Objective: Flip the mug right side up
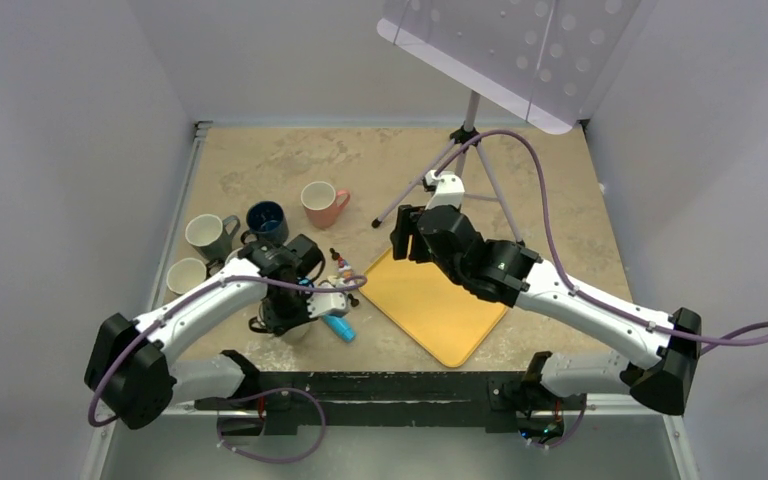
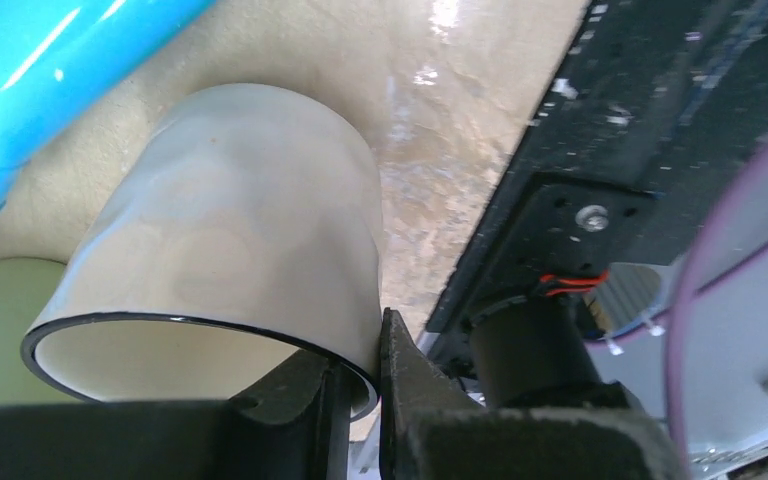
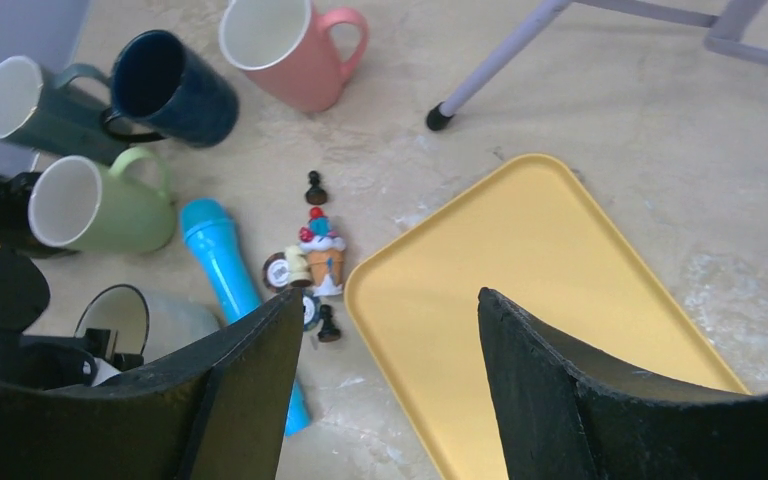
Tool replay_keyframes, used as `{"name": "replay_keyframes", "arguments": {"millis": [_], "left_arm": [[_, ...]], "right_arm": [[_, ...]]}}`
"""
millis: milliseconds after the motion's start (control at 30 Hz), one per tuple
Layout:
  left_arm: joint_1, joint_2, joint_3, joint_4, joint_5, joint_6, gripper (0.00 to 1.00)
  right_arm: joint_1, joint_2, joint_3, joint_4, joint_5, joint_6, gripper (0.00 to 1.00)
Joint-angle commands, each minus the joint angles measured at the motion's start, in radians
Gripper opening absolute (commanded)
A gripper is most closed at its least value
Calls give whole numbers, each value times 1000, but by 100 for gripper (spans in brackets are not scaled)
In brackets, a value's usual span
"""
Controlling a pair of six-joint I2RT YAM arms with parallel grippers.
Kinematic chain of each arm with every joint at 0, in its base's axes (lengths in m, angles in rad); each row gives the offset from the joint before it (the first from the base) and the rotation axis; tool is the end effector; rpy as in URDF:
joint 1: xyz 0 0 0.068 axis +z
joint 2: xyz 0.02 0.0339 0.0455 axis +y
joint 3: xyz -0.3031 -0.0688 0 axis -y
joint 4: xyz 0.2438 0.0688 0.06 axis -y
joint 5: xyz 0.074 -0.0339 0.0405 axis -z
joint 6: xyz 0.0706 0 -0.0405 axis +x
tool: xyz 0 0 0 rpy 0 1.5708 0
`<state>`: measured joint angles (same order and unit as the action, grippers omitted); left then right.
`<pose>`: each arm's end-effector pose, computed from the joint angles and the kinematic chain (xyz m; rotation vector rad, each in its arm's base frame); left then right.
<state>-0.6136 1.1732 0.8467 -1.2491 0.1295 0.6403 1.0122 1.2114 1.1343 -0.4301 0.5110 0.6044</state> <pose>0.1191 -0.0950 0.2276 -1.8370 -2.5366 0.2032 0.1775 0.2188 0.3724 -0.1050 2.0409 0.4949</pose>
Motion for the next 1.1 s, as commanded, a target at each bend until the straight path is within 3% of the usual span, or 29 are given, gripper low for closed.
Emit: {"name": "replay_keyframes", "arguments": {"millis": [0,100,300,400,500,600,800,933,1067], "left_arm": [[-55,81,-13,103,-157,-14,0],[-69,96,1,105,-120,-1,1],[-66,-31,119,42,34,-14,81],[-9,-131,203,112,66,-66,96],[155,-200,215,327,44,-182,100],[315,-227,203,585,-200,-367,100],[475,-358,-57,1037,-281,-448,100],[476,-385,-81,1008,-382,-535,100],[477,-454,-104,914,-334,-609,100]], "right_arm": [[-63,-26,-19,-56,51,65,68],[-103,-56,-52,-53,36,71,68],[-173,-90,-103,-68,63,77,70],[-244,-107,-150,-20,45,54,71],[-349,-140,-209,30,38,53,71],[-522,-210,-294,75,73,74,71],[-772,-357,-453,283,30,12,72],[-820,-412,-531,322,112,-24,75],[-820,-446,-556,313,131,-30,77]]}}
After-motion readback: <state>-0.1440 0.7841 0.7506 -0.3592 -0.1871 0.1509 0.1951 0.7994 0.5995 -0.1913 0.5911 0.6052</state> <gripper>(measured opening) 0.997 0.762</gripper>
